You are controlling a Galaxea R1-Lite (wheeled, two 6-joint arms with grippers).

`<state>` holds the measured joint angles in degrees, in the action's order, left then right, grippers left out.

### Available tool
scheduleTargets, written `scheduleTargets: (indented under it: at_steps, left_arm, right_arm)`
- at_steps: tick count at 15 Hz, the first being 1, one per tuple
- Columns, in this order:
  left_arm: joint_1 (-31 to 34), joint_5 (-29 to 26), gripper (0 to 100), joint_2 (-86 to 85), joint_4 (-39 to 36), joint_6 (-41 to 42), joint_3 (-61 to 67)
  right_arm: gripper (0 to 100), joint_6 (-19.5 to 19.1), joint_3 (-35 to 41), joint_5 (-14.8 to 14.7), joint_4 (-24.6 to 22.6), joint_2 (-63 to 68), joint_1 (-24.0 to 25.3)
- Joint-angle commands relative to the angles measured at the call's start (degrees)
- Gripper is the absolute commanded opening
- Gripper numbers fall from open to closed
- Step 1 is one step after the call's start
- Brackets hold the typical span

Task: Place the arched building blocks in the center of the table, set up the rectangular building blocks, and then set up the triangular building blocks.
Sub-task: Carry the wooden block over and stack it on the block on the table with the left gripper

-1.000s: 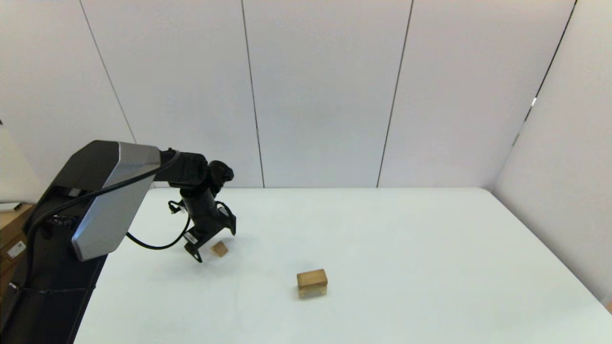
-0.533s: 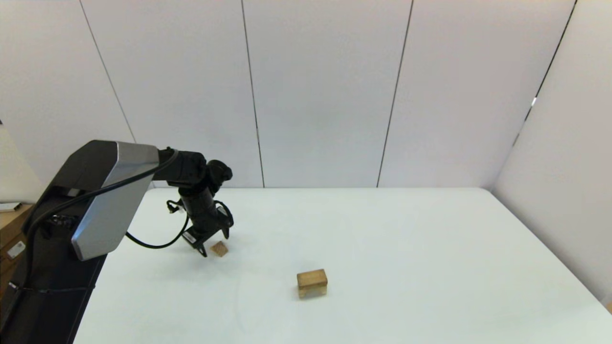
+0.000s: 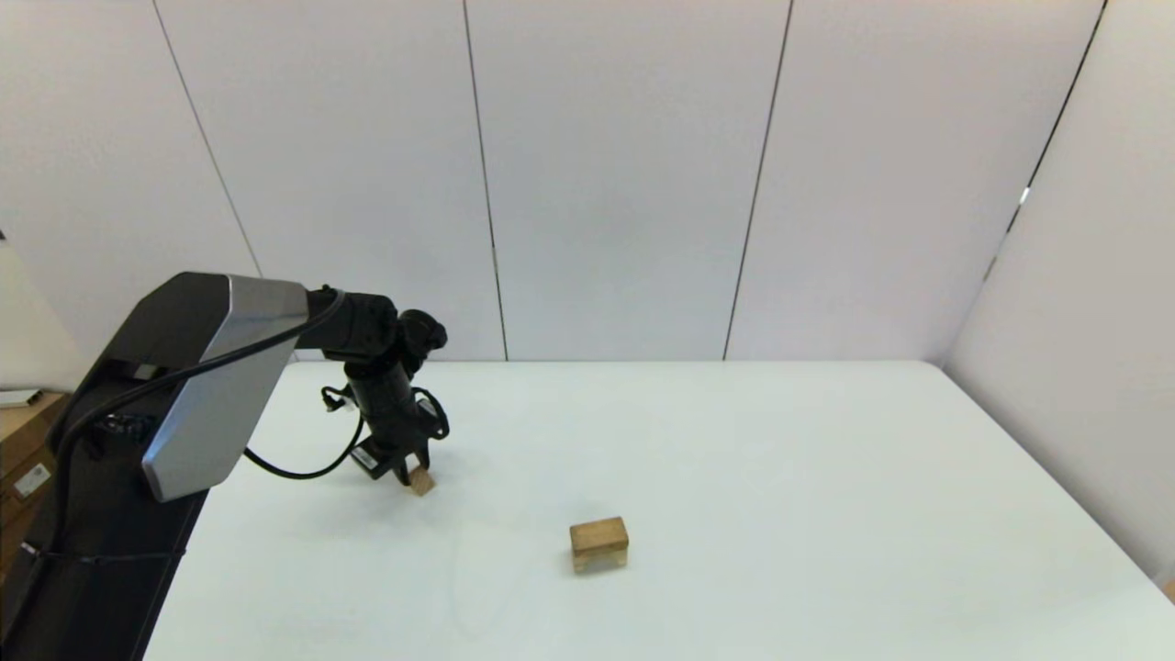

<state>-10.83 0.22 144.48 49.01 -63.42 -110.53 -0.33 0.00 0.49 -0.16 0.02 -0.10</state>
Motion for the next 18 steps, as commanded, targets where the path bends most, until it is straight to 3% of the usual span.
scheduleTargets:
  at_steps: [1,3,8,13,18]
  left_arm:
    - [-0.07,0.48,0,-3.24,0.39,0.31,-0.03]
    - [-0.07,1.71,0,-7.90,1.27,4.53,-0.03]
    - [-1.04,1.98,0,-19.15,8.21,36.26,1.99]
    - [-10.80,1.98,0,-24.69,8.65,58.67,6.21]
    - [-18.71,1.98,0,-25.83,13.66,79.85,6.73]
  right_arm:
    - [100,-0.02,0.00,0.04,-0.02,-0.11,0.01]
    - [100,-0.02,0.00,0.04,-0.02,-0.02,0.01]
    - [100,-0.02,0.00,0.04,-0.02,-0.02,0.01]
    - [100,-0.02,0.00,0.04,-0.02,-0.02,0.01]
    - [100,-0.02,0.00,0.04,-0.02,-0.11,0.01]
